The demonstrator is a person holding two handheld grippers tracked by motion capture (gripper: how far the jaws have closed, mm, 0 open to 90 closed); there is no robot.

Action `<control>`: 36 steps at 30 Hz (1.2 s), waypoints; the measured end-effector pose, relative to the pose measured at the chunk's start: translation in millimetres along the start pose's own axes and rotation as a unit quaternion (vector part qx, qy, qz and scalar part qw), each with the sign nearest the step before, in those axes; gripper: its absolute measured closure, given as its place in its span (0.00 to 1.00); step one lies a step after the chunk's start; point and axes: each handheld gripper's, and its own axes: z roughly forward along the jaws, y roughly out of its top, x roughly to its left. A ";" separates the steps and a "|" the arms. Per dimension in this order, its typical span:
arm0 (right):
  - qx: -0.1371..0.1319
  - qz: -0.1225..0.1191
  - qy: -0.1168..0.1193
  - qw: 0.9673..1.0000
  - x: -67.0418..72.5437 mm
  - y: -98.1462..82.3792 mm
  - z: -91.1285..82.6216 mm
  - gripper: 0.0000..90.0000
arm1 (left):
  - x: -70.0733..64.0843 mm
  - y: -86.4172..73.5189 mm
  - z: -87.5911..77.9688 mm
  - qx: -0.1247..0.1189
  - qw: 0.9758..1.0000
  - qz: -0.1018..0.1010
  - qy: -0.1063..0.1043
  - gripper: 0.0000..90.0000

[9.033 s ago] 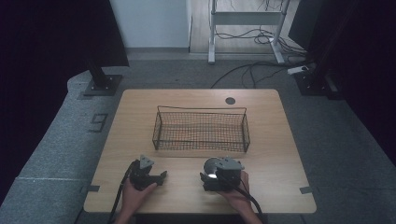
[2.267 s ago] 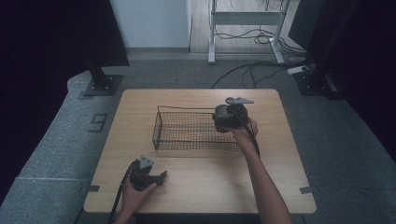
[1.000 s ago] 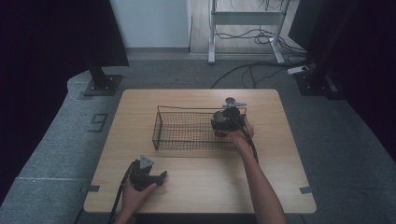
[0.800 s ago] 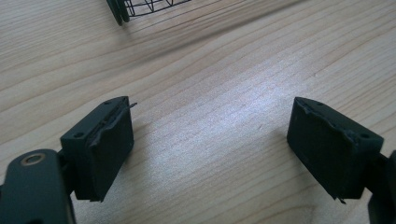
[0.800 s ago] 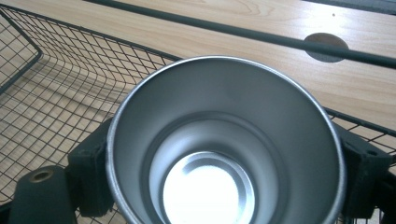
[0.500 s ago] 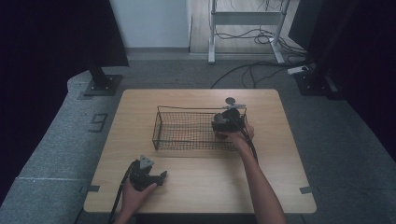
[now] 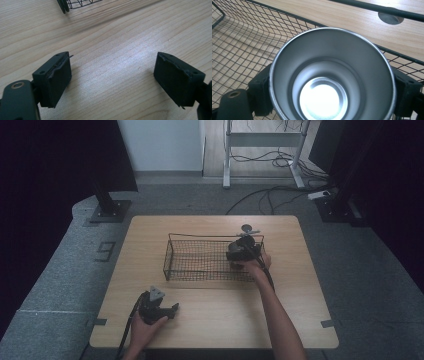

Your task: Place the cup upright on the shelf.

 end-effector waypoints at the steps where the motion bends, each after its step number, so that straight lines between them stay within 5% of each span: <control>1: 0.002 0.000 -0.001 1.000 0.1 0.2 0.7 0.15 | 0.0 0.0 0.0 0.000 1.000 0.000 0.000 0.16; 36: 0.057 0.001 -0.003 0.998 -3.3 1.8 7.1 0.14 | 0.0 0.0 0.0 0.000 1.000 0.000 0.000 0.16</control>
